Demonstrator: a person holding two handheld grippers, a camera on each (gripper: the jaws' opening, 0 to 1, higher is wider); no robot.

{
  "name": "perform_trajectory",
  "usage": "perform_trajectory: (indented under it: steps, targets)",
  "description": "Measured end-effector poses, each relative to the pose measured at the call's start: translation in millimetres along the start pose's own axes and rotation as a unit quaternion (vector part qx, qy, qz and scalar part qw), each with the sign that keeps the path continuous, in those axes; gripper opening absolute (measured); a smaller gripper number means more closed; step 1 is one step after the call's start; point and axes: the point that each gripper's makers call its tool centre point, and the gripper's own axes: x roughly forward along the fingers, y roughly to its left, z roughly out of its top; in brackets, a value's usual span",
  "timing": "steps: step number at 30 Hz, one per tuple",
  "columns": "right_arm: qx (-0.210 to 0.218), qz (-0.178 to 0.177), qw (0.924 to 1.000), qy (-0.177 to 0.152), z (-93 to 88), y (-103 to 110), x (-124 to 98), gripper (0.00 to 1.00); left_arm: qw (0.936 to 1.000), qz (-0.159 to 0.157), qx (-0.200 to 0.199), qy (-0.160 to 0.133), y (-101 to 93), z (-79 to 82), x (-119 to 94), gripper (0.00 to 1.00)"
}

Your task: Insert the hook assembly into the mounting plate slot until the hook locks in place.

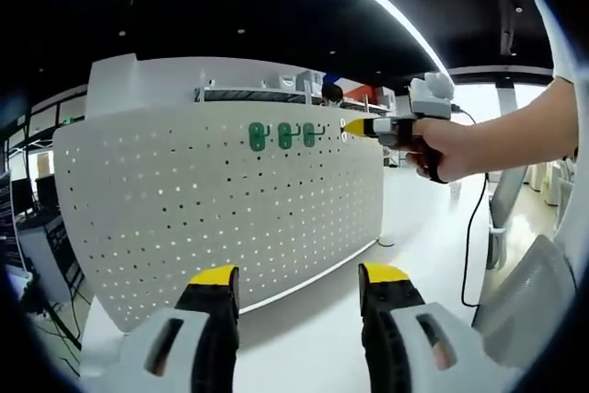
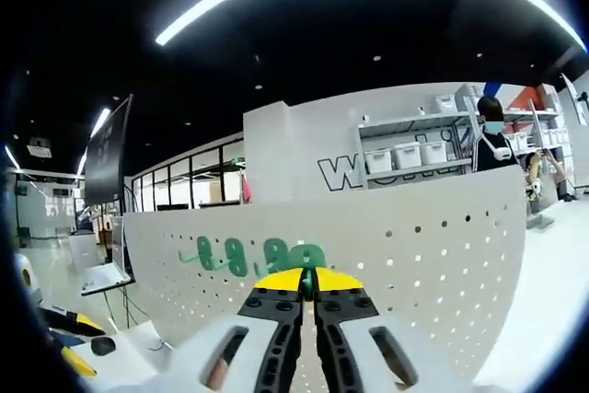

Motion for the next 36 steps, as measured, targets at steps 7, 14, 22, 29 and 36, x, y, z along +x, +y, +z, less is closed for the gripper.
perform_trajectory:
  steps: [7, 14, 22, 29, 36]
  targets:
    - [-0.007, -0.014, 0.9998, -0.009, 3.0, -9, 12, 0.0, 1.0, -0.001, 0.001, 0.002, 0.0, -1.4, 0, 0.54]
    - [-0.006, -0.023, 0.9996, -0.015, 3.7, -15, 19, 0.0, 1.0, 0.003, 0.0, 0.005, 2.1, -3.2, -1, 0.54]
    - [-0.009, -0.022, 0.9996, -0.018, 4.2, -15, 26, 0.0, 0.9999, 0.005, -0.001, 0.009, 3.2, -5.5, -1, 0.54]
    - [-0.008, -0.018, 0.9997, -0.017, 2.2, -14, 30, 0.0, 0.9999, 0.007, -0.002, 0.014, 5.1, -8.2, -1, 0.53]
    - [-0.003, -0.021, 0.9997, -0.015, -1.6, -16, 31, 0.01, 0.9998, 0.008, -0.008, 0.019, 5.2, -12.4, 0, 0.53]
